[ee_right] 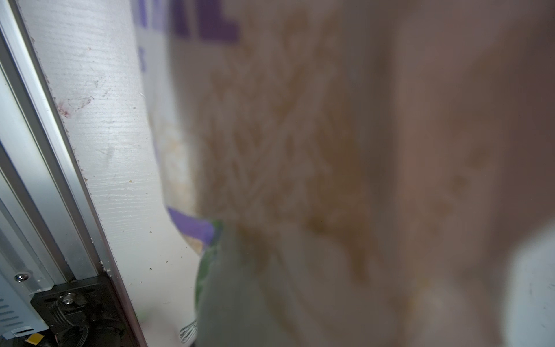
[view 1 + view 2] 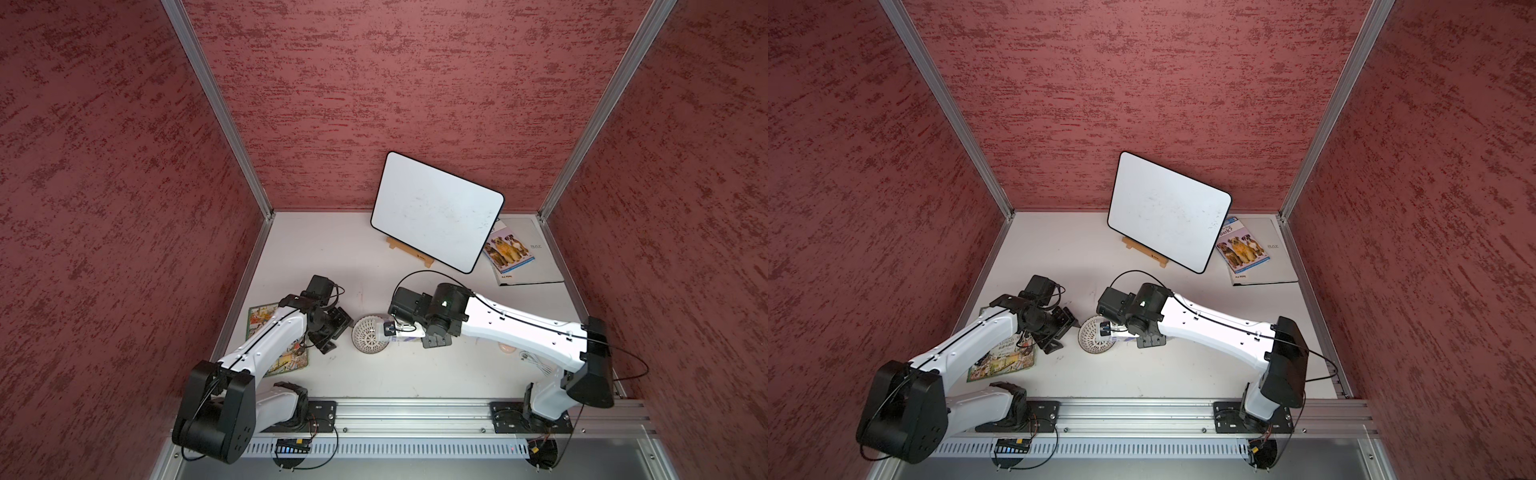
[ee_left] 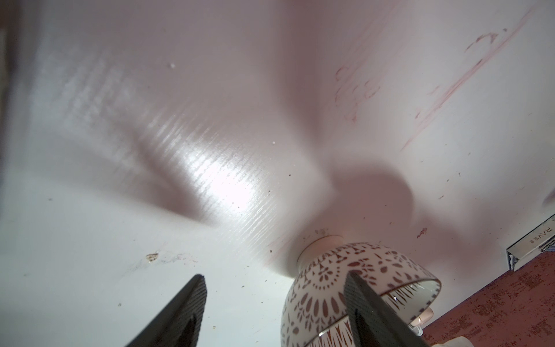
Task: Pour the oats into the breakfast bowl
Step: Pour the oats into the bowl.
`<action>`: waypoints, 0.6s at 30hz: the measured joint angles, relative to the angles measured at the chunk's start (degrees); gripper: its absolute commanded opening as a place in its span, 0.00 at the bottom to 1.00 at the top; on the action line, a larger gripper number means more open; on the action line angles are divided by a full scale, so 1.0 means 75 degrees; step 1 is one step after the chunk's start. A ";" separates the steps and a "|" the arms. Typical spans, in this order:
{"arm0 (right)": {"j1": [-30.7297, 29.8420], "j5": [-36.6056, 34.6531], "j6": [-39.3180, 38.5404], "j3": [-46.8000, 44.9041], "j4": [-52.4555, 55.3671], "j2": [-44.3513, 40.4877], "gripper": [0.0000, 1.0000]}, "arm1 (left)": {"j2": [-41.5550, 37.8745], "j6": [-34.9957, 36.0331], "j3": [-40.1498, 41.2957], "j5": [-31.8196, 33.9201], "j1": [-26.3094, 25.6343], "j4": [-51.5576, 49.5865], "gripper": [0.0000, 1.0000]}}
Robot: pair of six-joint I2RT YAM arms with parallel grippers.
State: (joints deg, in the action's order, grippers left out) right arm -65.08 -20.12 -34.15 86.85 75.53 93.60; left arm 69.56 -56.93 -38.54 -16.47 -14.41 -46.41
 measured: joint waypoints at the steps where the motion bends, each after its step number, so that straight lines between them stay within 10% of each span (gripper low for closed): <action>1: 0.0000 -0.0029 -0.0041 0.0026 0.0003 0.0041 0.00 | 0.0000 0.0000 0.0006 0.0000 0.0000 0.0009 0.75; 18: -0.0003 -0.0717 -0.0659 0.0705 0.0545 0.0839 0.00 | 0.0000 0.0029 0.0061 -0.0055 0.0000 0.0146 0.75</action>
State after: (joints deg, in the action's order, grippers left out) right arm -65.10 -25.50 -39.09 92.14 79.61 99.90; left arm 69.56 -56.71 -38.09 -16.88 -14.41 -45.32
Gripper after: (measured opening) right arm 0.341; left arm 0.750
